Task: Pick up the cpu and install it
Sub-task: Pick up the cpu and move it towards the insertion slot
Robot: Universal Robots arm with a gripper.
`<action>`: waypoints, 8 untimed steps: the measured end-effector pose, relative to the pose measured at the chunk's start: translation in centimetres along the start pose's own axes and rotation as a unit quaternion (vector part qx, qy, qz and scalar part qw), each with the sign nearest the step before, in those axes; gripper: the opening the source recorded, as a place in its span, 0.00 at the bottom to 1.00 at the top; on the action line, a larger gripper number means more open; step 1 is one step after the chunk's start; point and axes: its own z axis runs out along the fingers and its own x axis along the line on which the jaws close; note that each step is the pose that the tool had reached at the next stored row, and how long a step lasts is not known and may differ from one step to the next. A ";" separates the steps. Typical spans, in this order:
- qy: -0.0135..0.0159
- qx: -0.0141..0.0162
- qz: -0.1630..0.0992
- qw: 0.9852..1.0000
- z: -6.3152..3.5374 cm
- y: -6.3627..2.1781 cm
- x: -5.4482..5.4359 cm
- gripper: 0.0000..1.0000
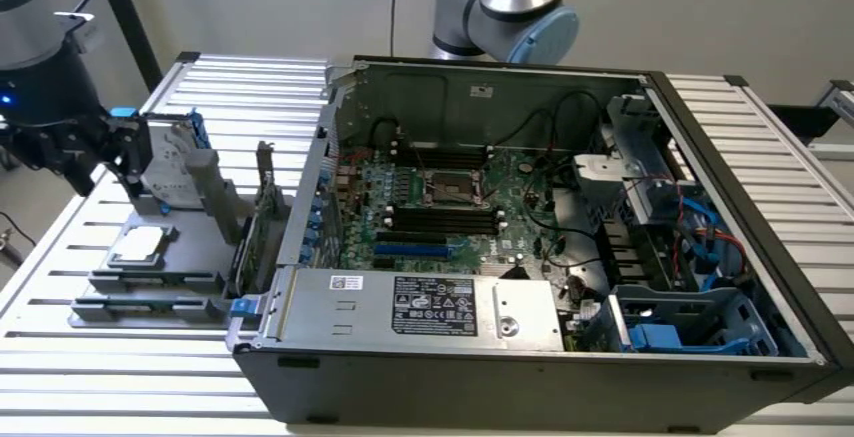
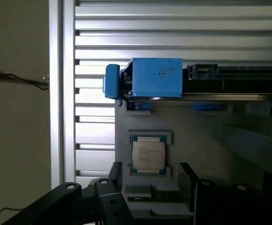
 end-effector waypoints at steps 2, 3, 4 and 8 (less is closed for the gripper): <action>0.000 0.000 -0.002 1.000 0.37 -0.09 0.0 0.60; 0.000 0.000 -0.003 1.000 0.54 -0.13 0.0 0.60; 0.000 0.000 -0.004 1.000 0.72 -0.17 0.0 0.60; 0.000 0.000 -0.008 1.000 1.43 -0.33 0.0 0.60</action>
